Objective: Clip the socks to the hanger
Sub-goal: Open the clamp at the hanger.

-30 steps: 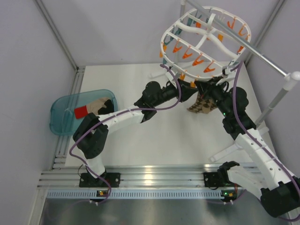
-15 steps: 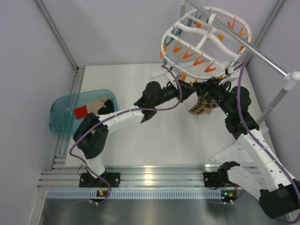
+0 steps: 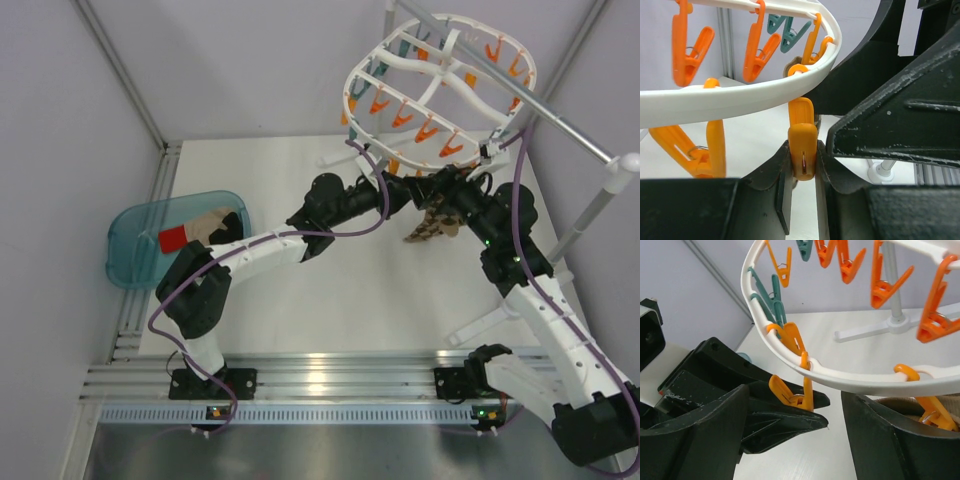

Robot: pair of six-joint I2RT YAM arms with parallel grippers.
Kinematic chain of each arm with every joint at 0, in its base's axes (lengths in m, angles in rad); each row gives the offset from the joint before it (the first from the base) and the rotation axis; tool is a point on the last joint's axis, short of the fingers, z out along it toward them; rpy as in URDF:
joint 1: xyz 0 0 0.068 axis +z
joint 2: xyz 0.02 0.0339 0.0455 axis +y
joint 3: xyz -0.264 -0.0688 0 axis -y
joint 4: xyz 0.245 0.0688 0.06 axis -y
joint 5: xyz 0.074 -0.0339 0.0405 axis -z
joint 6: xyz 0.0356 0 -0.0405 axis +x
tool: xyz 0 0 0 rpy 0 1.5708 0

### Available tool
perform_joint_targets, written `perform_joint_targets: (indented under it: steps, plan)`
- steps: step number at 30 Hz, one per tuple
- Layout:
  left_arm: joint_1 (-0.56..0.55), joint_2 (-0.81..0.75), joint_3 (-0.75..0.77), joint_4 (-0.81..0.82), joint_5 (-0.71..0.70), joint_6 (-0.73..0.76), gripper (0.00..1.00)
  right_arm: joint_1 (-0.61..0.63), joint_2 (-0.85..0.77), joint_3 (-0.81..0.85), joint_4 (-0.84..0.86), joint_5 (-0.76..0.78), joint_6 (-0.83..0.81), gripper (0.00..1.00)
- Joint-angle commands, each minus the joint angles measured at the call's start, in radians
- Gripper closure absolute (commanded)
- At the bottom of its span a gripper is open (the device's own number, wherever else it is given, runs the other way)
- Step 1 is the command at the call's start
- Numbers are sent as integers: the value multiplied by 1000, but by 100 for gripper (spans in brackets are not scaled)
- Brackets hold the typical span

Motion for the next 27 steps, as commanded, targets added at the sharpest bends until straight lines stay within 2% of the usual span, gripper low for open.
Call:
perform_joint_targets:
  steps: [1,6,15,18,20,23,24,25,27]
  plan:
    - [-6,6,43,15,31,17,100,4,6,59,43,-63,17,26]
    - [-8,10,55,4,42,18,100,5,32,65,47,-56,5,25]
    - [-17,13,69,-19,63,53,100,13,75,84,63,4,-37,36]
    - [-20,16,75,-36,69,61,100,13,77,77,80,4,-29,46]
    - [-22,16,78,-47,76,66,100,13,75,76,87,4,-26,62]
    - [-20,12,80,-60,76,66,91,13,69,64,99,1,-23,80]
    - [-20,10,77,-67,83,66,81,11,68,64,98,0,-21,84]
    - [-20,-2,75,-76,86,66,76,13,68,64,95,-2,-21,91]
    - [-17,-26,65,-111,100,70,61,13,66,65,84,0,-21,96]
